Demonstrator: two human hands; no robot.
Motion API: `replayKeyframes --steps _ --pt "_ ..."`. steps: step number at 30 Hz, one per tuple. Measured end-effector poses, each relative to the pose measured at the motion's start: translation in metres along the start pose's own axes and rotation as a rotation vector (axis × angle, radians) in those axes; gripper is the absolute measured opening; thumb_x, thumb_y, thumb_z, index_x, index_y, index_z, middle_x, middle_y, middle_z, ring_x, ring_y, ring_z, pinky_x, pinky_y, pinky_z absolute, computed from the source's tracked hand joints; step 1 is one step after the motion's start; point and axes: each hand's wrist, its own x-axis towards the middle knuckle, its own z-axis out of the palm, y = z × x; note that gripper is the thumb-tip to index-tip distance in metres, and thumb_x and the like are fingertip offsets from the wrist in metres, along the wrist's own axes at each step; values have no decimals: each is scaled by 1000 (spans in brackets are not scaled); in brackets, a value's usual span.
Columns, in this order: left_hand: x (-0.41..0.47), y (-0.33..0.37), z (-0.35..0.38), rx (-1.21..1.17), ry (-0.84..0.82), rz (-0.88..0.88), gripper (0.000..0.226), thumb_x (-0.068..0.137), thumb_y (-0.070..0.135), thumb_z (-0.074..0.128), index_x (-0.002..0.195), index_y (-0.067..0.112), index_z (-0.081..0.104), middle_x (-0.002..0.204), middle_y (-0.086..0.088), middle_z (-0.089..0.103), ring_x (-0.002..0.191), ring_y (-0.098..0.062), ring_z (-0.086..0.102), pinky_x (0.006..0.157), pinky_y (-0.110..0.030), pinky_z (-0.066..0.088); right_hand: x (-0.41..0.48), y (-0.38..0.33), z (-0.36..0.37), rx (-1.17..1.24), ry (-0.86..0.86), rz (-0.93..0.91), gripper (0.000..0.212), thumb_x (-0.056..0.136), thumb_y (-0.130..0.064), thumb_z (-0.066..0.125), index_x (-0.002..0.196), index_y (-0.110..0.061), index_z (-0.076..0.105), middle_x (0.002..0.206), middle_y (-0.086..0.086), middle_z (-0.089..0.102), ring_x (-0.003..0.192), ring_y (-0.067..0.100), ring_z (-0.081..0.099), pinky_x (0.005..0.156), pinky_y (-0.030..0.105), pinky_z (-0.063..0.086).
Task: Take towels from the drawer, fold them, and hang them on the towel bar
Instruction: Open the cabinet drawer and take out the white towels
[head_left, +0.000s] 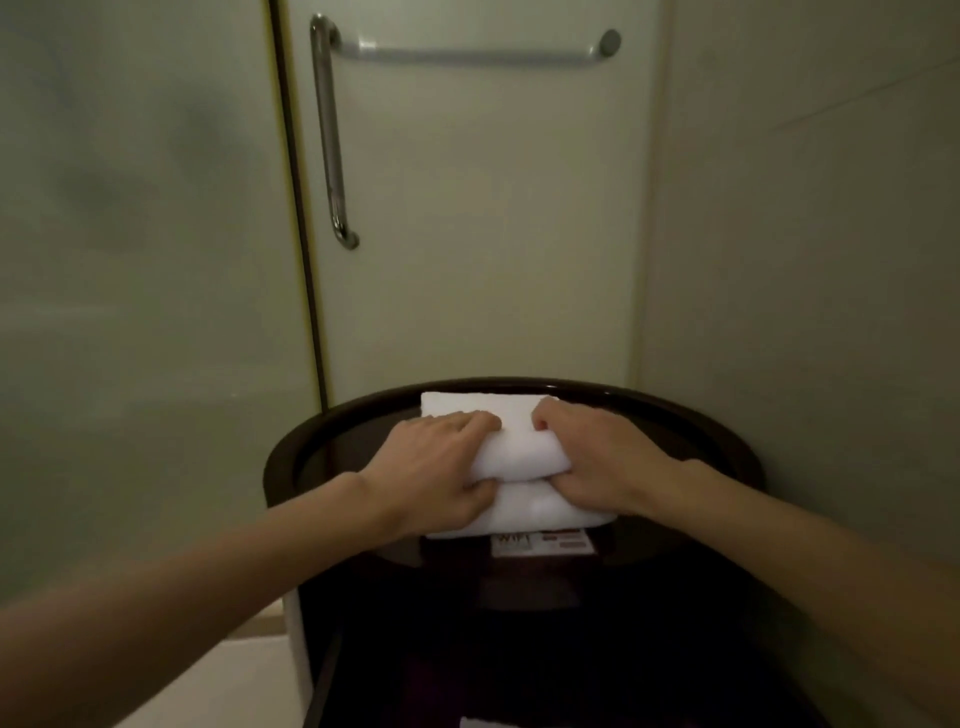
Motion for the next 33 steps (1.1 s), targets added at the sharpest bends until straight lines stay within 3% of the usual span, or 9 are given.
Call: replayKeyframes --steps 3,6,8,10,14,22,27,30,33 --pt "2 0 -9 -50 -8 -32 65 82 60 34 135 24 43 130 -1 58 112 -23 57 86 -33 41 -1 0 -11 -4 -33 -21 44 75 -40 49 115 -23 47 109 3 60 83 21 53 69 29 31" --pt "13 1 -8 -89 -157 -99 68 90 64 23 149 29 20 155 -7 27 142 -26 25 114 -45 22 2 -2 -11 28 -58 -23 60 87 -42 40 143 -21 36 145 3 45 128 22 44 100 33 33" --pt "17 0 -4 -94 -261 -103 70 91 65 19 151 28 12 158 -8 16 145 -28 15 117 -47 14 3 -1 -5 -40 -155 -34 59 98 -40 33 152 -18 21 159 5 23 145 18 21 116 32 13" --pt "16 -1 1 -98 -305 -101 78 88 68 15 151 22 11 158 -11 16 143 -30 17 116 -46 15 0 1 1 -67 -206 -33 60 100 -45 26 153 -17 18 160 5 18 147 17 15 118 32 10" --pt "11 0 7 -74 -323 -88 97 76 78 2 151 18 8 157 -15 16 141 -34 21 114 -46 18 -2 0 8 -74 -214 -28 65 99 -51 22 153 -16 16 160 6 18 147 18 15 118 32 12" --pt "12 1 0 -32 -349 -68 97 75 79 0 151 19 10 156 -14 18 140 -32 23 114 -47 21 -5 -5 -2 -113 -232 -41 66 99 -53 23 153 -16 16 160 8 17 147 20 14 117 32 12" --pt "-1 13 -29 -34 -226 38 71 90 64 25 145 19 30 148 -7 38 137 -24 30 112 -44 23 -28 -14 -26 -140 -62 -139 57 97 -49 36 144 -16 37 147 8 40 133 22 38 110 37 30" --pt "-29 34 -48 -141 -122 176 55 87 51 40 128 18 54 128 -5 58 117 -21 52 101 -38 40 -52 -24 -39 -55 21 -196 47 96 -43 39 131 -15 52 126 5 55 111 21 53 94 38 43" --pt "-60 57 -55 -384 -106 263 31 83 32 50 100 15 70 94 -2 69 84 -18 64 75 -33 52 -77 -34 -44 38 19 -247 43 94 -44 37 114 -15 62 108 3 60 93 21 58 80 38 48"
